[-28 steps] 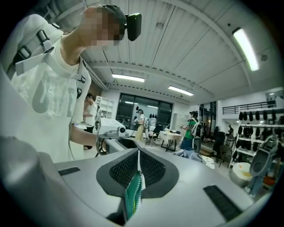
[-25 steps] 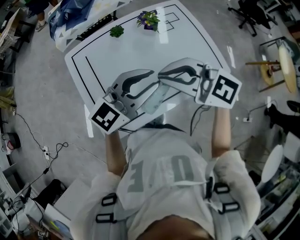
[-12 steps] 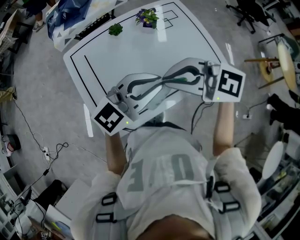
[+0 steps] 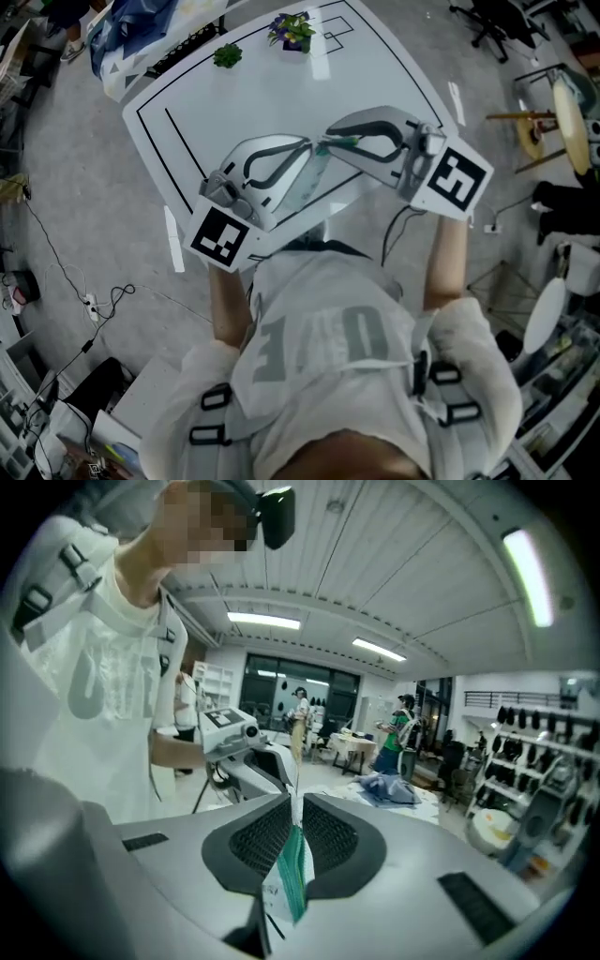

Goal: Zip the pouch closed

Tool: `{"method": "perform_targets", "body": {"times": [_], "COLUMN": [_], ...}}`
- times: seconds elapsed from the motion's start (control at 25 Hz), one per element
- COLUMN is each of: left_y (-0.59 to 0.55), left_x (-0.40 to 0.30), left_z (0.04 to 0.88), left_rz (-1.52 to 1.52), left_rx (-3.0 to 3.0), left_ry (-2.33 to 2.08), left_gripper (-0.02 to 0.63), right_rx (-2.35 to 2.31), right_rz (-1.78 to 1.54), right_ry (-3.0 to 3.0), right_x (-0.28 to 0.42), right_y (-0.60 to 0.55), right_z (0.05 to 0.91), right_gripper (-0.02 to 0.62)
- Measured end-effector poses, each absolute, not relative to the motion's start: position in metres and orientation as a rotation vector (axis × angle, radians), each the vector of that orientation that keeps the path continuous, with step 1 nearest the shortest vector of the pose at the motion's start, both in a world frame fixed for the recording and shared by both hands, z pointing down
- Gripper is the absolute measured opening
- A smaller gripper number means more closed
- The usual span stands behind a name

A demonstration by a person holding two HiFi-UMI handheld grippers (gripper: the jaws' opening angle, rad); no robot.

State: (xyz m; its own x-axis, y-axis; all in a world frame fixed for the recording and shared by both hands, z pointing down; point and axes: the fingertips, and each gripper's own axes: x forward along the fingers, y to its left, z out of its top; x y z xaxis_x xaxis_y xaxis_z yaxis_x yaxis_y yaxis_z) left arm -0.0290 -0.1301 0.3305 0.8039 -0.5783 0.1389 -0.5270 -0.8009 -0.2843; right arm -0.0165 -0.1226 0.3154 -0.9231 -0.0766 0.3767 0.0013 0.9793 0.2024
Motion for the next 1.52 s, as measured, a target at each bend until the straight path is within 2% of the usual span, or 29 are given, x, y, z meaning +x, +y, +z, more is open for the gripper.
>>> {"method": "perform_targets", "body": {"times": [0.2, 0.28, 0.36, 0.44, 0.52, 0.56, 1.04, 1.2, 1.36, 1.52], "left_y": [-0.145, -0.147, -0.148, -0.148, -0.149, -0.149, -0.151, -0.157, -0.173, -0.180], "left_x": [-0.037, -0.033, -0.027, -0.023, -0.022, -0.021, -0.017, -0.017, -0.043, -0.059], "left_z": [0.351, 0.362, 0.372, 0.378, 0.382, 0.383, 0.394, 0.380, 0.347, 0.338], "left_rz": [-0.563, -0.674, -0.756, -0.803, -0.821, -0.826, -0.883, -0.698, -0.281, 0.199], "left_rx": [-2.514, -2.451, -2.416, -2.403, -2.415, -2.426, -2.438, -2.567, -2.834, -3.197], "left_ry": [0.984, 0.950, 0.911, 0.894, 0.890, 0.888, 0.926, 1.036, 1.290, 1.416], "left_gripper": [0.011, 0.011, 0.011, 0.011, 0.011, 0.011, 0.011, 0.012, 0.012, 0.012], "right_rx": [0.362, 0.385, 0.388, 0.394, 0.411, 0.419, 0.603, 0.728, 0.691, 0.617], "right_rz": [-0.468, -0.548, -0.612, -0.652, -0.678, -0.683, -0.721, -0.698, -0.745, -0.959], "right_ry": [-2.310, -2.198, -2.117, -2.076, -2.047, -2.033, -1.999, -2.055, -2.106, -2.061], "right_x": [-0.008, -0.015, -0.021, -0.024, -0.024, -0.023, -0.018, -0.007, 0.012, 0.015], "right_y": [-0.134, -0.134, -0.136, -0.137, -0.139, -0.139, -0.148, -0.150, -0.150, -0.147], "right_z": [0.338, 0.356, 0.372, 0.378, 0.382, 0.385, 0.404, 0.400, 0.398, 0.381], "right_gripper": [0.021, 0.111, 0.117, 0.096, 0.021, 0.014, 0.014, 0.014, 0.014, 0.014]}}
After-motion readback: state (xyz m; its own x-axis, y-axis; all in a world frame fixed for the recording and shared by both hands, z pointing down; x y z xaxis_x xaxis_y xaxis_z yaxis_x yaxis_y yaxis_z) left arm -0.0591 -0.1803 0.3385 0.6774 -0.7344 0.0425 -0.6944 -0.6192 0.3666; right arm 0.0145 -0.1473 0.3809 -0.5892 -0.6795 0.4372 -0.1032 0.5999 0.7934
